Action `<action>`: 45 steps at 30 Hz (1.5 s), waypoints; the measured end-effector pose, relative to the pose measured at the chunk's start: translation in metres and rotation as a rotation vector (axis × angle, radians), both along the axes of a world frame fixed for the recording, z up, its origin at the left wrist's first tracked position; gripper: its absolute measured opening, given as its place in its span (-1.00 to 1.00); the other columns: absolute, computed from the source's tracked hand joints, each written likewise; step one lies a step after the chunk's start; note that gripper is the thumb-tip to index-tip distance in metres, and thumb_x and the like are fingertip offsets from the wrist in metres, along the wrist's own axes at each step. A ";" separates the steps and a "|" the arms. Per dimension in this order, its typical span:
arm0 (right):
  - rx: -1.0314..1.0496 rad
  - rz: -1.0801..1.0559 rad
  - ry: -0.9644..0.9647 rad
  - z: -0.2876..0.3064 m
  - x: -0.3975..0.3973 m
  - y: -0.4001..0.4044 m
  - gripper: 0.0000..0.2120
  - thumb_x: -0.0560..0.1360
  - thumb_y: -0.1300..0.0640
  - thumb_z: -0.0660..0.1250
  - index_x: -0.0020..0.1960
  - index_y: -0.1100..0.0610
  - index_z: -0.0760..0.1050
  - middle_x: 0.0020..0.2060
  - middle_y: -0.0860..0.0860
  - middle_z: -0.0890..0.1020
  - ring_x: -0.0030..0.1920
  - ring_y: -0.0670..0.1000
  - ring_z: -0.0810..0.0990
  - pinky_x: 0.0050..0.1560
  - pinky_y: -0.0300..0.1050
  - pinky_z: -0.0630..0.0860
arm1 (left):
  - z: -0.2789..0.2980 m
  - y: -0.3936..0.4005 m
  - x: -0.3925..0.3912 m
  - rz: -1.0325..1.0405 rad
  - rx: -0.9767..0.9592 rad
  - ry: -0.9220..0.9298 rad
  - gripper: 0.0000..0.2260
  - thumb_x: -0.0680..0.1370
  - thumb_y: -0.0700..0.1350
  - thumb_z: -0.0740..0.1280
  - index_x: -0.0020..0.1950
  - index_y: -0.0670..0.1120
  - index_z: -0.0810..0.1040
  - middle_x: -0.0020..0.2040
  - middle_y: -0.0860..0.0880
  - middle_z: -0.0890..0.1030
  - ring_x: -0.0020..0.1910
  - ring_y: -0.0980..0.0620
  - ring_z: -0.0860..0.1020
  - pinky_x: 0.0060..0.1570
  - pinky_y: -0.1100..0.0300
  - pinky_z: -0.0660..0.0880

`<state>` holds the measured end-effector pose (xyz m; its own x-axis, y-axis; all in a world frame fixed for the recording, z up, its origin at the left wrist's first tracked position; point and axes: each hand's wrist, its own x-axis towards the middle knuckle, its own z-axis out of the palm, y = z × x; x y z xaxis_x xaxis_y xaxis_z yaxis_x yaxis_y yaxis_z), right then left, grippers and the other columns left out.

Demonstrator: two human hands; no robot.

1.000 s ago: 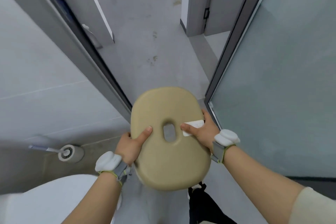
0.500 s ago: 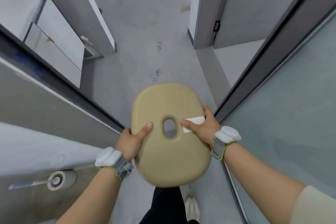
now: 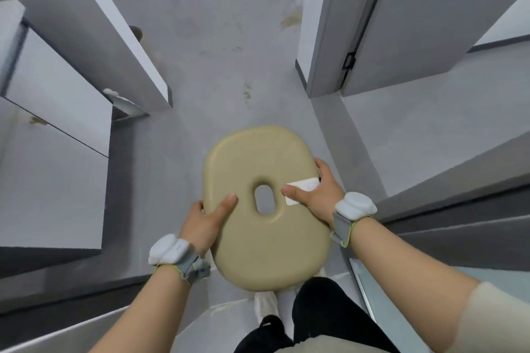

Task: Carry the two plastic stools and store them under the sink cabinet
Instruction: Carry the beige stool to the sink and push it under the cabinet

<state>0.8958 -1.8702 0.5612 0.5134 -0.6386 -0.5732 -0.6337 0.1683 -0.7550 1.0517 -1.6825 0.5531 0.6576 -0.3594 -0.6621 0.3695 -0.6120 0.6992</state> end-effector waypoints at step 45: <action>-0.024 1.317 -0.051 -0.005 0.672 -0.042 -0.10 0.25 -0.17 0.52 0.44 -0.04 0.14 0.08 -0.10 0.48 0.08 0.04 0.50 0.09 -0.06 0.43 | 0.012 -0.038 0.379 1.275 0.060 -0.025 -0.24 0.19 0.37 0.42 0.21 -0.09 0.47 0.07 -0.08 0.65 -0.05 -0.05 0.64 0.05 0.01 0.56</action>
